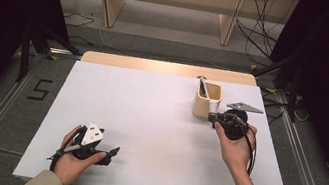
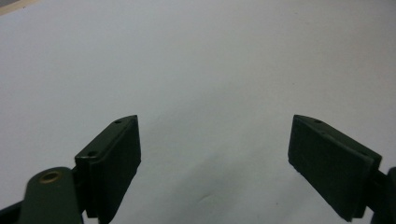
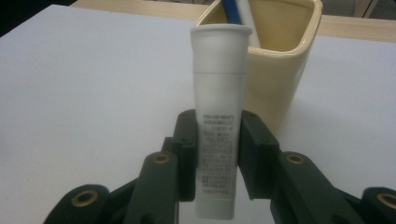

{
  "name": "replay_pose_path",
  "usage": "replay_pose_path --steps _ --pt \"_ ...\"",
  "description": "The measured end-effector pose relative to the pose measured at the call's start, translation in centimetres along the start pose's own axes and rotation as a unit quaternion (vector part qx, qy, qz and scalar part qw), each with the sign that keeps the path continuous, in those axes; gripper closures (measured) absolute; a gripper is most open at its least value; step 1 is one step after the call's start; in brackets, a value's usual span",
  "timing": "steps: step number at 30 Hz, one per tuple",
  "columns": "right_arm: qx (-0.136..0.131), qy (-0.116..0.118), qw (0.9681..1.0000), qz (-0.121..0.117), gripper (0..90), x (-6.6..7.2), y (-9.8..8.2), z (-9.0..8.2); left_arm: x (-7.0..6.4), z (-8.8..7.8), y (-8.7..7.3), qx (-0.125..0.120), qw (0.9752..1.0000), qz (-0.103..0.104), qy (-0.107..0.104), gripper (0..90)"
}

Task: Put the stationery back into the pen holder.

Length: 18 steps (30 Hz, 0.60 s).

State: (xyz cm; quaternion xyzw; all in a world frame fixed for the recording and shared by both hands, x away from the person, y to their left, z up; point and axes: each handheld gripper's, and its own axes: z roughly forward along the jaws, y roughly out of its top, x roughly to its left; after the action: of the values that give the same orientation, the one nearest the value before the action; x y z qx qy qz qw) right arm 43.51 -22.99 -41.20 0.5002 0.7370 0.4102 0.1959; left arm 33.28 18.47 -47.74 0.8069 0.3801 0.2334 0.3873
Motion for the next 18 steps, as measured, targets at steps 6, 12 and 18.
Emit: replay_pose_path --steps 6,12,18 --pt "-0.001 -0.001 1.0000 0.001 70.5 -0.18 0.28 0.07 -0.06 0.09 0.00 -0.002 1.0000 -0.002 0.000 16.9" --pt "-0.003 -0.002 1.0000 0.001 70.6 -0.19 0.57 0.15 -0.07 0.13 -0.01 -0.002 1.0000 -0.004 0.000 16.9" --pt "-0.007 -0.004 1.0000 0.003 70.6 -0.28 0.81 0.19 -0.08 0.14 0.01 -0.001 1.0000 -0.003 -0.001 16.9"
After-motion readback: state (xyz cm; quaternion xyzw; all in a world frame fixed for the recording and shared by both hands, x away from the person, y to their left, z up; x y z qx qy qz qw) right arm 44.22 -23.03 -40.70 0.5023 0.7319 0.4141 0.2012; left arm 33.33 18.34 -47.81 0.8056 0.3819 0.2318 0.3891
